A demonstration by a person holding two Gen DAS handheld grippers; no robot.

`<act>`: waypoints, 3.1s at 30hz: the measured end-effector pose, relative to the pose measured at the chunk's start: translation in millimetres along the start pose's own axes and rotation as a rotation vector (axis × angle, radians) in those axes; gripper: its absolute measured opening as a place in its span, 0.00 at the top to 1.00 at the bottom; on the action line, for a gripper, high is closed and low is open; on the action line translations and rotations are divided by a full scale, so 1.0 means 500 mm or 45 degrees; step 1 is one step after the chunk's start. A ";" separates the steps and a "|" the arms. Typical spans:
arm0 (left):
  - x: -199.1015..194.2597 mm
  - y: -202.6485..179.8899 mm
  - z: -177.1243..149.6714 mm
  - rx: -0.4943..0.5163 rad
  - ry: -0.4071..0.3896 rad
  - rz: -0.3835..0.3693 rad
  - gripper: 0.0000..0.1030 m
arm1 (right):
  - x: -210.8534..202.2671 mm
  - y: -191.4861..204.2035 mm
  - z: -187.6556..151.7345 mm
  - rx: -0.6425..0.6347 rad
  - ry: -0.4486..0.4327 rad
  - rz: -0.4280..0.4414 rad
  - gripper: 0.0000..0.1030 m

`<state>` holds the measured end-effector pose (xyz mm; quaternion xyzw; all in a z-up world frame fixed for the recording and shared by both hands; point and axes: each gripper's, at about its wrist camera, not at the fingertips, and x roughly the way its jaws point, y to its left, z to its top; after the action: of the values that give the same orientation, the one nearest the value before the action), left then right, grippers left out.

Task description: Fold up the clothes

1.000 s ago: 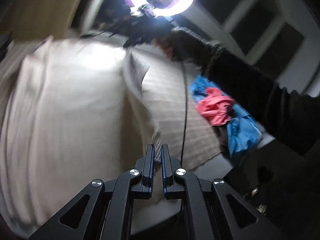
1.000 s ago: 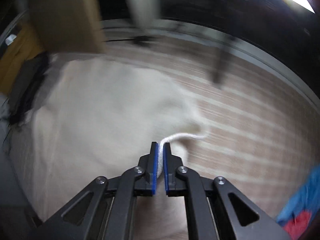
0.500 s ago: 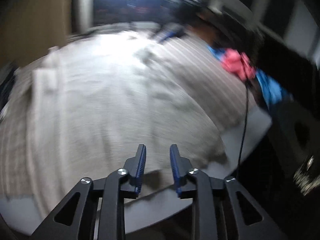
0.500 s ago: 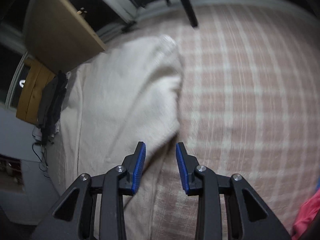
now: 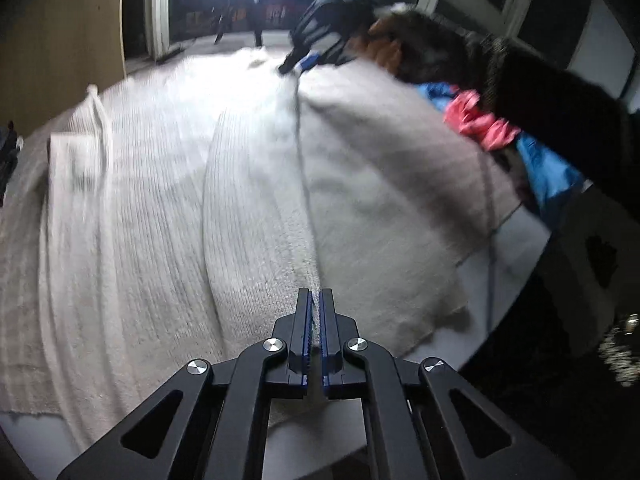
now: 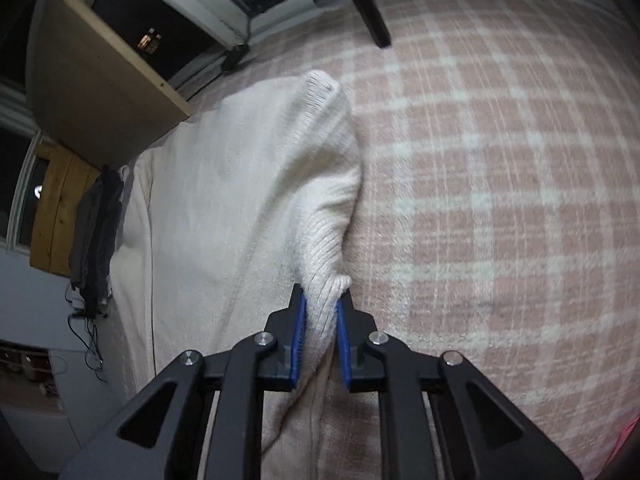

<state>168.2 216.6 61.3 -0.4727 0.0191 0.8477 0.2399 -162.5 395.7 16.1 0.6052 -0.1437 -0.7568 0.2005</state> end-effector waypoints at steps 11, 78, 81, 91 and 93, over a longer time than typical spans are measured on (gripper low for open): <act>0.049 -0.133 0.023 0.119 0.017 -0.229 0.97 | 0.005 0.002 0.018 -0.105 0.014 -0.065 0.87; 0.025 0.058 -0.119 -0.495 -0.083 0.053 0.88 | 0.121 0.238 0.081 -0.382 -0.077 -0.236 0.75; 0.016 0.066 -0.123 -0.500 -0.073 0.055 0.89 | 0.179 0.252 0.074 -0.448 -0.020 -0.295 0.74; -0.155 0.192 -0.230 -0.785 -0.168 0.411 0.70 | 0.124 0.481 0.030 -0.621 0.036 -0.122 0.61; -0.162 0.218 -0.252 -0.808 -0.159 0.413 0.66 | 0.144 0.556 0.001 -0.695 0.072 -0.130 0.59</act>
<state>257.2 56.3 36.0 -0.4617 -0.1852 0.8657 -0.0556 -140.2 117.0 82.4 0.5563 0.1018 -0.7594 0.3216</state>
